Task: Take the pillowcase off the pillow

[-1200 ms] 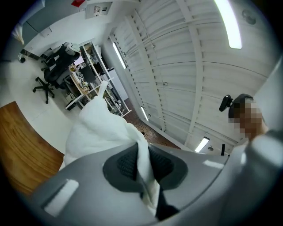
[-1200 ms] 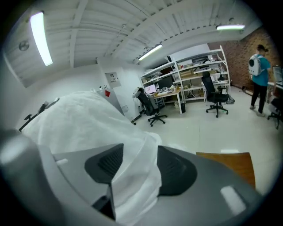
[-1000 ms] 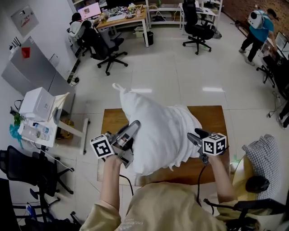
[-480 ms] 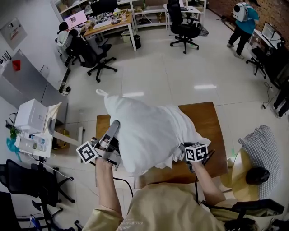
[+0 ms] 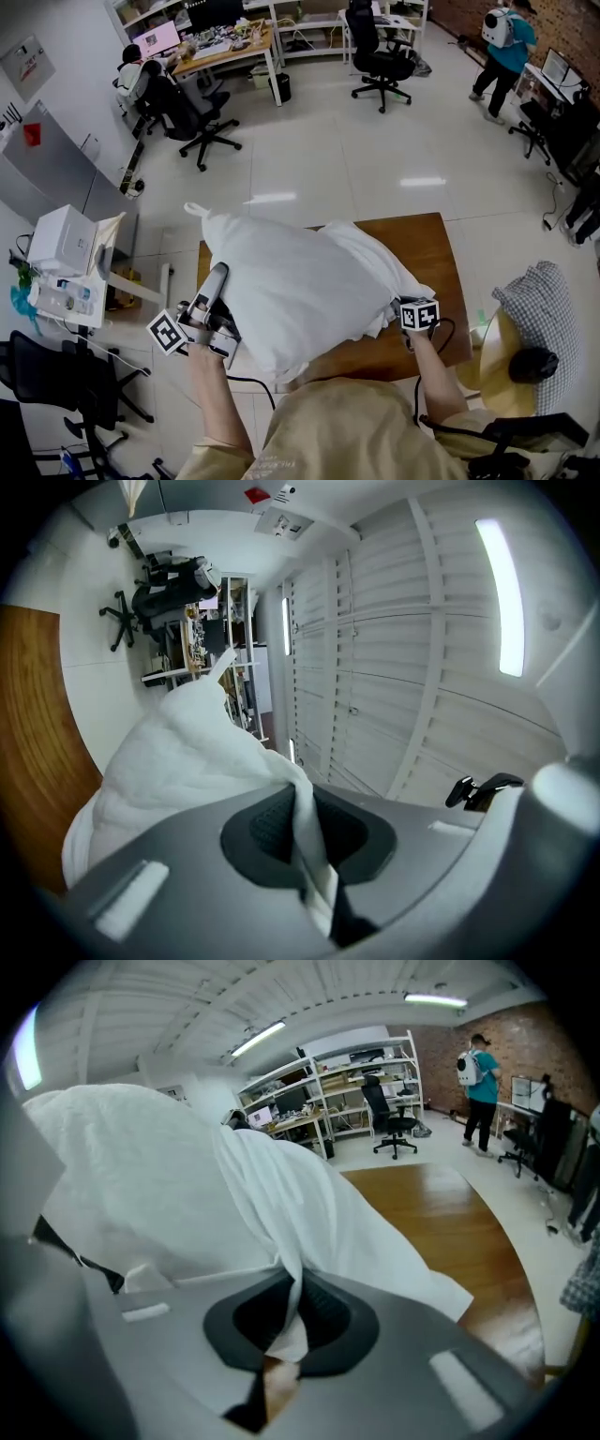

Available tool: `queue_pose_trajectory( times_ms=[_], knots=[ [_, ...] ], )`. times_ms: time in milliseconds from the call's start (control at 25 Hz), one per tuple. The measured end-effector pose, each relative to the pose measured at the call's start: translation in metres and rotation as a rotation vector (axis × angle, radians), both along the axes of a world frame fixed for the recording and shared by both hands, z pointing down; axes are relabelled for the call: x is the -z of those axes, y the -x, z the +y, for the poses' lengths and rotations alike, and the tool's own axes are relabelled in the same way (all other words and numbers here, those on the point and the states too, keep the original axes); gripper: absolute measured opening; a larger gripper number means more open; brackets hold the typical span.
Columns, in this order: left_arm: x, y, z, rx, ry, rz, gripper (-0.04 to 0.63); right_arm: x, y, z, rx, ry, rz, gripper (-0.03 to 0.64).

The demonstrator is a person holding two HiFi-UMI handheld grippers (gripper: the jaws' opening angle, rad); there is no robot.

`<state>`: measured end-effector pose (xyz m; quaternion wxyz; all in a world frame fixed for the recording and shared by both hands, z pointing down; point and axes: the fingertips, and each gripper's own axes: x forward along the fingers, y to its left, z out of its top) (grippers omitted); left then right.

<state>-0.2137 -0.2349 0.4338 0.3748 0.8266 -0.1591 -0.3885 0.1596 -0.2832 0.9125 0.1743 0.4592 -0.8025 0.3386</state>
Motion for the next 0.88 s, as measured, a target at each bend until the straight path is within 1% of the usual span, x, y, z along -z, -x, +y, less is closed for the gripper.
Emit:
queue_pose_trajectory(
  times_ms=[80,160,200,240,280,320,400,440,480,520,560,640,720,800,880],
  knots=[
    [-0.001,-0.007,0.008,-0.032,-0.031,-0.014,0.018,0.038,0.006,0.007,0.022,-0.065,0.000,0.011],
    [-0.006,-0.012,0.016,-0.060,-0.063,-0.029,0.019,0.098,0.010,0.021,0.062,-0.202,-0.015,0.031],
    [-0.011,-0.014,0.019,-0.070,-0.071,-0.042,0.020,0.133,0.012,0.030,0.080,-0.276,-0.029,0.062],
    [-0.014,-0.015,0.021,-0.075,-0.075,-0.055,0.020,0.164,0.016,0.036,0.097,-0.338,-0.048,0.080],
    [-0.017,-0.015,0.022,-0.077,-0.079,-0.066,0.020,0.191,0.021,0.037,0.116,-0.386,-0.072,0.083],
    [-0.018,-0.016,0.023,-0.076,-0.084,-0.073,0.020,0.213,0.025,0.033,0.132,-0.419,-0.101,0.084],
    [-0.016,-0.017,0.028,-0.080,-0.103,-0.082,0.020,0.250,0.035,0.015,0.139,-0.446,-0.157,0.086],
    [-0.016,-0.019,0.032,-0.085,-0.114,-0.086,0.020,0.263,0.042,0.003,0.141,-0.449,-0.177,0.106],
    [-0.017,-0.022,0.037,-0.091,-0.123,-0.092,0.020,0.272,0.050,-0.011,0.143,-0.444,-0.189,0.168],
    [-0.019,-0.026,0.042,-0.095,-0.130,-0.102,0.020,0.276,0.058,-0.026,0.149,-0.432,-0.198,0.249],
    [-0.022,-0.032,0.048,-0.097,-0.133,-0.115,0.020,0.276,0.066,-0.041,0.161,-0.411,-0.208,0.312],
    [-0.032,-0.051,0.061,-0.098,-0.133,-0.148,0.020,0.263,0.074,-0.065,0.202,-0.345,-0.219,0.318],
    [-0.049,-0.069,0.074,-0.096,-0.113,-0.172,0.020,0.237,0.078,-0.083,0.249,-0.267,-0.214,0.294],
    [-0.065,-0.080,0.082,-0.085,-0.089,-0.189,0.020,0.207,0.087,-0.102,0.309,-0.198,-0.195,0.291],
    [-0.075,-0.087,0.084,-0.072,-0.078,-0.200,0.020,0.173,0.102,-0.124,0.383,-0.149,-0.186,0.284]
  ],
)
